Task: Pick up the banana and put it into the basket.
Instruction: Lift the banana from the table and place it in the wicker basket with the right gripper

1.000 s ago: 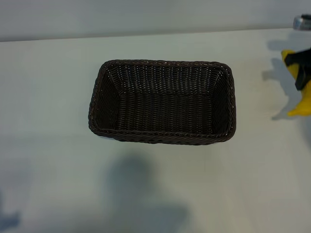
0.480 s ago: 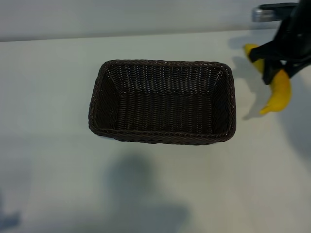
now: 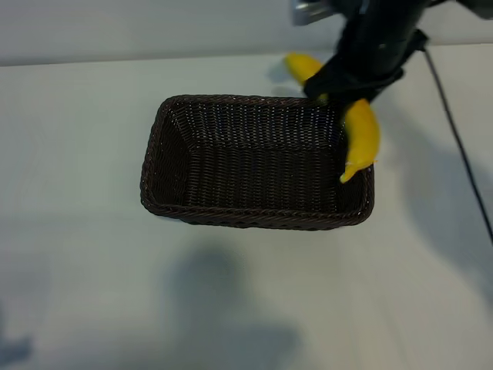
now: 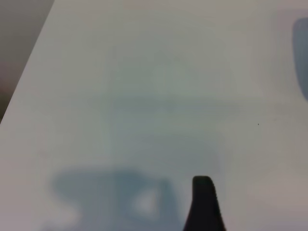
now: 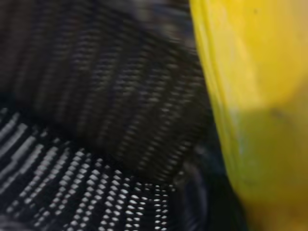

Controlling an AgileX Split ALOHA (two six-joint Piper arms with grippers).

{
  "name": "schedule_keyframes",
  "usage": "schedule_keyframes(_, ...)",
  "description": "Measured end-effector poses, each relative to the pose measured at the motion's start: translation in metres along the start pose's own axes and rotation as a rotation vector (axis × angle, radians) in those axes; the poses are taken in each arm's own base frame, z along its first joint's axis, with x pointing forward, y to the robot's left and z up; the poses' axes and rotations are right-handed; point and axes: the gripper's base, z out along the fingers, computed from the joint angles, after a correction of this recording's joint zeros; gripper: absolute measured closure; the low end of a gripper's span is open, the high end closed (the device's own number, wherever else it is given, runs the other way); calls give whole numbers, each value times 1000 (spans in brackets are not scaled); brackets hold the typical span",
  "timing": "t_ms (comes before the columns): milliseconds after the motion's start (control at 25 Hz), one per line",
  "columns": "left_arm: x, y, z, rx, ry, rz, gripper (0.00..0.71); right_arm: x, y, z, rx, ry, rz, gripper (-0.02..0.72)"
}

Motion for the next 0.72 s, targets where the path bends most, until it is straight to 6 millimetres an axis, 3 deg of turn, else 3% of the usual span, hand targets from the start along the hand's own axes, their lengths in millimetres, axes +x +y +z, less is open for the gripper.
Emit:
schedule_keyframes(440, 0, 0, 0, 0, 0, -3, 163, -10, 75, 5, 39, -60, -758, 278)
schedule_keyframes(720, 0, 0, 0, 0, 0, -3, 163, -20, 85, 18, 64, -130, -840, 278)
